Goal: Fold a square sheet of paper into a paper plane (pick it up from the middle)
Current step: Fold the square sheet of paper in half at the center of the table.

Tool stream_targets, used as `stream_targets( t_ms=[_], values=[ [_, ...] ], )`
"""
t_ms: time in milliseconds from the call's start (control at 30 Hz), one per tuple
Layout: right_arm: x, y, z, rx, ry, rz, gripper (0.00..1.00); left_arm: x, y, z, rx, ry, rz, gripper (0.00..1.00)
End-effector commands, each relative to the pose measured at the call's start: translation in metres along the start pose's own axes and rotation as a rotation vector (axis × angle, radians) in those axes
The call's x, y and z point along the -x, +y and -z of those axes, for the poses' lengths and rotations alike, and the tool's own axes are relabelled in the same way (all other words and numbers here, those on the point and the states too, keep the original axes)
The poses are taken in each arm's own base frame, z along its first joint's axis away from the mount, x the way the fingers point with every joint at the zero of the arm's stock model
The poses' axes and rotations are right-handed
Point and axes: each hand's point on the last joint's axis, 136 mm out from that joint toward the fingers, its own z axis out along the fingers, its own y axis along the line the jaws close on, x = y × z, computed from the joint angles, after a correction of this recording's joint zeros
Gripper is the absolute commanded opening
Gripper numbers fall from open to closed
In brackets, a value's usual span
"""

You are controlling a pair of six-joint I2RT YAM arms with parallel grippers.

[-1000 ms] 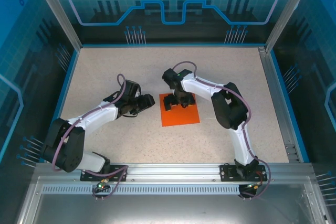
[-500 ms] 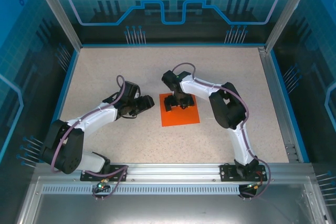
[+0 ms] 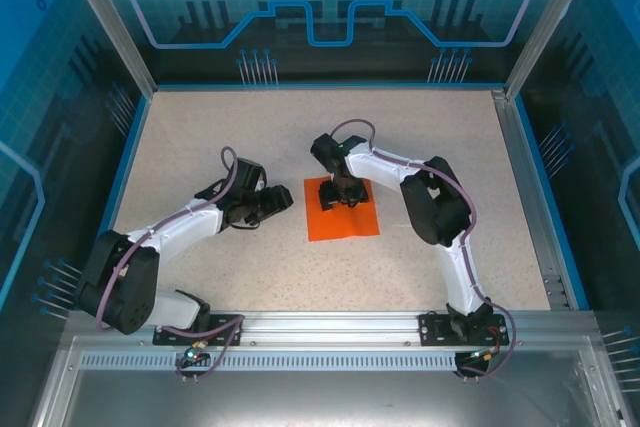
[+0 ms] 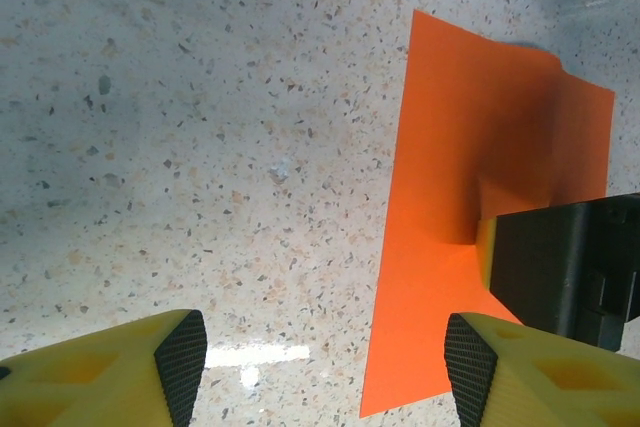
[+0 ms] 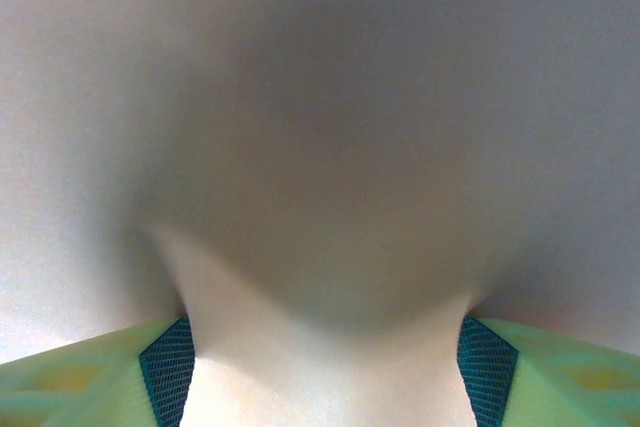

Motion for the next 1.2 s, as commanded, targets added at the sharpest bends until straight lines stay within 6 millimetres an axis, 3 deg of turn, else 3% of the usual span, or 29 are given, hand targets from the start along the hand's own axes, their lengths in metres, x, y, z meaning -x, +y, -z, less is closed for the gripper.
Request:
stream_targets(
  t_ms=[0, 100, 467, 600, 700, 900, 1067, 1167],
  values=[
    [-0.027, -0.002, -0.024, -0.012, 0.123, 0.007, 0.71, 0.0, 0.003, 0.002, -0.005, -0.003, 0.031, 0.68],
    [-0.021, 0.0, -0.014, -0.003, 0.103, 0.012, 0.72, 0.0, 0.003, 0.001, -0.005, -0.001, 0.029, 0.68],
    [-0.01, 0.005, 0.019, 0.093, 0.022, -0.025, 0.4, 0.002, 0.0, 0.0, -0.005, 0.003, 0.024, 0.69],
    [-0.009, 0.006, 0.036, 0.146, -0.015, -0.035, 0.36, 0.002, 0.0, -0.001, -0.004, 0.003, 0.027, 0.69],
    [-0.008, 0.01, 0.048, 0.233, -0.047, -0.054, 0.28, 0.003, -0.001, -0.003, -0.005, 0.008, 0.028, 0.69],
    [-0.008, 0.024, 0.079, 0.414, -0.096, -0.058, 0.32, 0.003, -0.002, -0.003, -0.003, 0.011, 0.028, 0.69],
    [-0.003, 0.046, 0.118, 0.739, -0.158, -0.081, 0.33, 0.006, -0.008, 0.002, -0.021, 0.008, 0.029, 0.7],
    [-0.006, 0.043, 0.123, 0.847, -0.159, -0.113, 0.34, 0.008, -0.015, 0.007, -0.044, 0.001, 0.022, 0.7]
  ],
)
